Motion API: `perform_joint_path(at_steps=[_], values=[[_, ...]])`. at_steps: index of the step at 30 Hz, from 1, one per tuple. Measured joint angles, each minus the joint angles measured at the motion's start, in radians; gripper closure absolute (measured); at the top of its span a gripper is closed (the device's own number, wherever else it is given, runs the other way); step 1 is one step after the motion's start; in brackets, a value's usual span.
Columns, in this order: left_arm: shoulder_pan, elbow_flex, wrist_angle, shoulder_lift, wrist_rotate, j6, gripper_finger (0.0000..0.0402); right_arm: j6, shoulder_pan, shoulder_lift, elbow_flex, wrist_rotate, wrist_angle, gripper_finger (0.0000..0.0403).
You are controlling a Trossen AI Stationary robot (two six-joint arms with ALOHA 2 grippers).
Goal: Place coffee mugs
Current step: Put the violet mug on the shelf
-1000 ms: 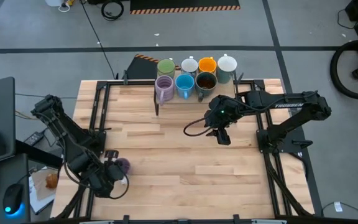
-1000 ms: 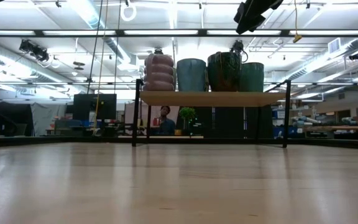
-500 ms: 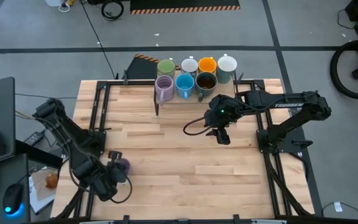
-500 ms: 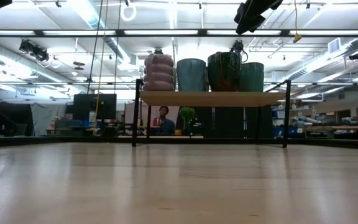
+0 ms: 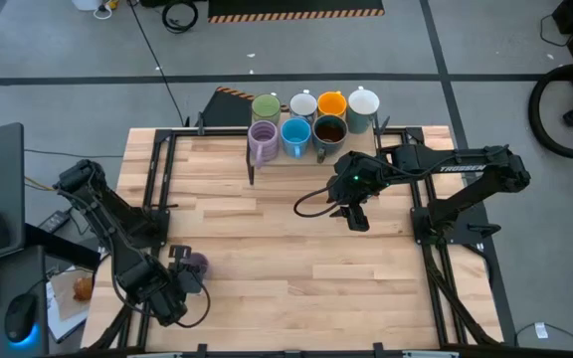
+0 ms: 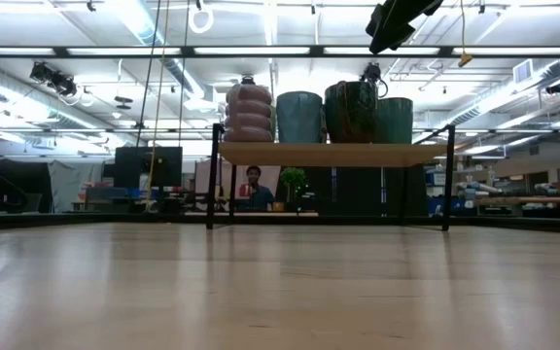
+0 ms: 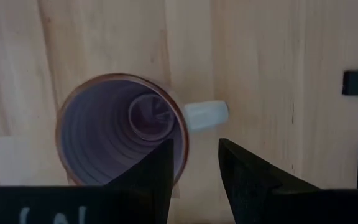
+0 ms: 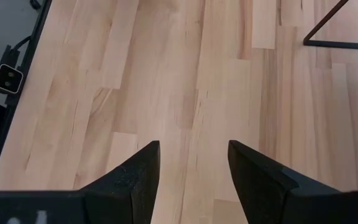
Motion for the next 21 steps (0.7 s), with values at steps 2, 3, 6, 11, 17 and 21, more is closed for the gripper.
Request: perform_joint_path(at_steps=[2, 3, 6, 11, 17, 21], values=[[-0.003, 0.0, 0.0, 0.005, 0.002, 0.003, 0.0269, -0.001, 0.0, 0.0, 0.0, 0.0, 0.0, 0.0208], [-0.007, 0.0, 0.0, 0.005, 0.002, 0.007, 0.0269, 0.0, 0.0, 0.0, 0.0, 0.0, 0.0, 0.0208], [-0.011, -0.003, -0.023, 0.004, -0.019, 0.013, 0.0269, 0.0, 0.0, 0.0, 0.0, 0.0, 0.002, 0.0208], [-0.003, -0.091, 0.015, 0.004, 0.053, 0.004, 0.027, 0.004, 0.0, 0.0, 0.0, 0.001, 0.007, 0.0208], [0.008, -0.133, 0.106, 0.004, 0.054, 0.043, 0.0276, 0.042, 0.0, 0.0, 0.0, 0.0, 0.005, 0.0208], [0.034, -0.134, 0.11, 0.004, 0.045, 0.115, 0.0313, 0.052, 0.0, 0.0, 0.0, 0.0, 0.004, 0.0208]])
